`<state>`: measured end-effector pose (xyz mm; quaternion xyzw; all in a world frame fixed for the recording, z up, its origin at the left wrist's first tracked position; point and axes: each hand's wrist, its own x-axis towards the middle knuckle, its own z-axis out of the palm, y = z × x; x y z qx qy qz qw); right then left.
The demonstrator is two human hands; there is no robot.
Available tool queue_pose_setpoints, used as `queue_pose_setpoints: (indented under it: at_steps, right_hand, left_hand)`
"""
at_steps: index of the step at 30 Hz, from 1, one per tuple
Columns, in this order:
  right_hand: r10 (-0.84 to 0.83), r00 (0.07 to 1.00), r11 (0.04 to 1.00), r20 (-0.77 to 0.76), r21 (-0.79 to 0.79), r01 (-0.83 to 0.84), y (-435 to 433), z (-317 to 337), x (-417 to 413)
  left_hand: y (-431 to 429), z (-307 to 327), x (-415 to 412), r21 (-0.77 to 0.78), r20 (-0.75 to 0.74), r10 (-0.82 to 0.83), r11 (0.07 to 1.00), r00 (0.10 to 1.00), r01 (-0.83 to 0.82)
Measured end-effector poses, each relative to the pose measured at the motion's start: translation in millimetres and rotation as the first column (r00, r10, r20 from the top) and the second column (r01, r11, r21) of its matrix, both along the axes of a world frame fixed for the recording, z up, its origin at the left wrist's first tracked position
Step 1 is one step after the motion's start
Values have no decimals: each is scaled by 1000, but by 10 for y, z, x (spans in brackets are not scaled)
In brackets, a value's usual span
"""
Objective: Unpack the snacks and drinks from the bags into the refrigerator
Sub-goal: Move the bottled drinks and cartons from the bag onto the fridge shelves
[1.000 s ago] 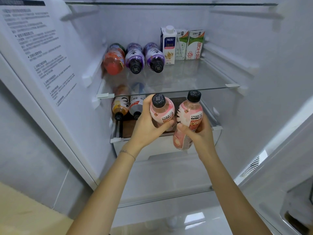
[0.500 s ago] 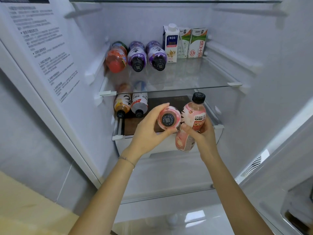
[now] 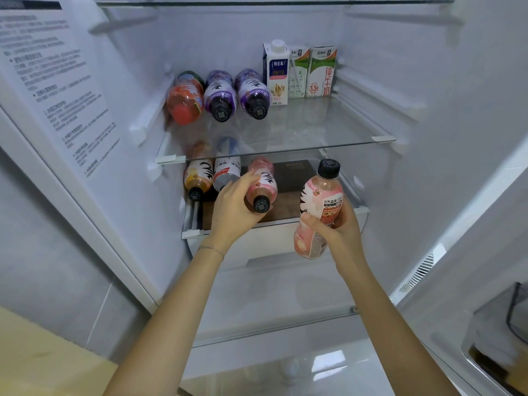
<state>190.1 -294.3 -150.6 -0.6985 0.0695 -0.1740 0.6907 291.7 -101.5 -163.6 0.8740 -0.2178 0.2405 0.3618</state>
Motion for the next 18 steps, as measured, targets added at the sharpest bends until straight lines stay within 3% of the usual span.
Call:
queue_pose_setpoints:
  at_steps: [7, 18]
  right_hand:
    - [-9, 1000, 1000, -12, 3, 9, -32, -40, 18]
    - [18, 1000, 999, 0, -29, -18, -2, -54, 93]
  left_hand:
    - [-80, -196, -30, 110, 150, 94, 988, 984, -111]
    - [69, -38, -65, 277, 9, -60, 959, 998, 55]
